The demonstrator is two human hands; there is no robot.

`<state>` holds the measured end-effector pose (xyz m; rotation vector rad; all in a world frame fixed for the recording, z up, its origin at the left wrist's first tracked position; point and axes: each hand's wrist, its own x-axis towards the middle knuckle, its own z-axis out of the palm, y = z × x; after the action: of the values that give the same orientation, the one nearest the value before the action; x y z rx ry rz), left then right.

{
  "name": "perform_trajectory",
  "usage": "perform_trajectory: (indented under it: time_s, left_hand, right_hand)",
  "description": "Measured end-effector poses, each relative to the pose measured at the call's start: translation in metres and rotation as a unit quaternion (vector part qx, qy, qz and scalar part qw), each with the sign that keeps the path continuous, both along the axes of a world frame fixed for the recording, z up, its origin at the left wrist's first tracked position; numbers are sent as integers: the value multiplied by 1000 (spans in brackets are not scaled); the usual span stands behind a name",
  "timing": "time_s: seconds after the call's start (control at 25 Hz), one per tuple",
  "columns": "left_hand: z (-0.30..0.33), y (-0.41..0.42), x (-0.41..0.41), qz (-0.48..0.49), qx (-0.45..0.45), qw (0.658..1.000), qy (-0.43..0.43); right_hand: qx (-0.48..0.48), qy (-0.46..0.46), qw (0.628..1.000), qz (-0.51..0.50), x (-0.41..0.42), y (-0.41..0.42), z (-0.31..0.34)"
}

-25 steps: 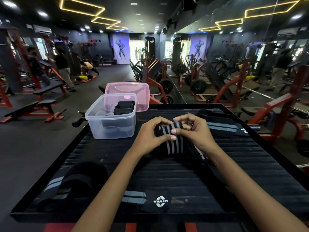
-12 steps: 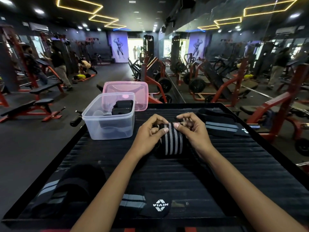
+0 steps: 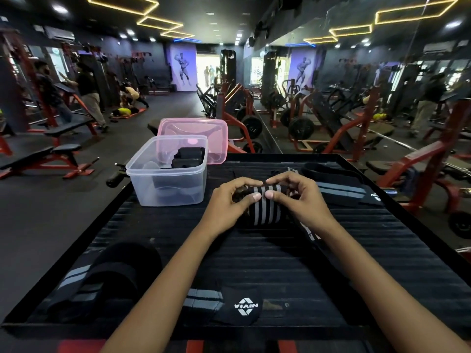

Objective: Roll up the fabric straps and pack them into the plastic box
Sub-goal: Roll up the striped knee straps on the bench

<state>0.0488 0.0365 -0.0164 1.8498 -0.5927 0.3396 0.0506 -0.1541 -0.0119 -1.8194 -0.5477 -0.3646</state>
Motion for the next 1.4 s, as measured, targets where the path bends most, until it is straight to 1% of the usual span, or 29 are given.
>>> perform_trajectory:
  time_s: [0.12,0.24,0.32,0.4,0.48,0.56,0.64,0.68,0.8,0.84,0.92,1.0,1.08,1.16,1.24,1.32,1.4]
  left_hand:
    - [0,-2,0,-13,-38,999,29]
    - [2,-4,0,12,-113,991,69]
    - [3,-3,0,15,-127,988,87]
    - [4,0,0,-18,-112,988,105]
    - [3,2,1,-26,-58,996,62]
    - [1,1,2,-5,-51,998,27]
    - [0,-1,2,-6,-73,997,39]
    - [1,-2,0,-8,-83,995,52]
    - [3,-4,-3,-6,-107,991,83]
    - [4,-4,-4,-8,-110,990,87]
    - [3,-2,-3,-27,-100,990,93]
    - [2,0,-2,-46,-50,993,98]
    - [-1,0,0,-25,-2,997,68]
    - [-2,-1,-1,1,-6,1000,31]
    - [-2,0,-1,32,-10,999,6]
    - [-2,-2,-2,55,-7,998,-1]
    - [-4,-8,-5,64,-11,998,11]
  right_hand:
    - [7,6,1000,25,-2,-1,1]
    - [-39,0,997,70,-1,-2,0]
    - [-21,-2,998,67,1,0,-1]
    - [22,16,998,54,2,1,-1]
    - [33,35,998,51,3,0,-3]
    - [38,62,995,62,3,-1,-3]
    - [41,75,994,73,1,-1,-2]
    - [24,68,994,81,0,-2,0]
    - [-48,11,995,88,-2,0,1]
    - [-46,4,996,72,-3,1,0]
    - [0,26,998,61,-3,2,0]
    - [32,59,995,80,-4,2,-1]
    - [24,62,995,69,-4,3,-2]
    - [11,57,997,48,-4,5,-2]
    - [-19,50,997,56,-6,5,-1]
    - [-43,36,995,86,-8,8,-2]
    - [-21,61,992,106,-11,18,-6]
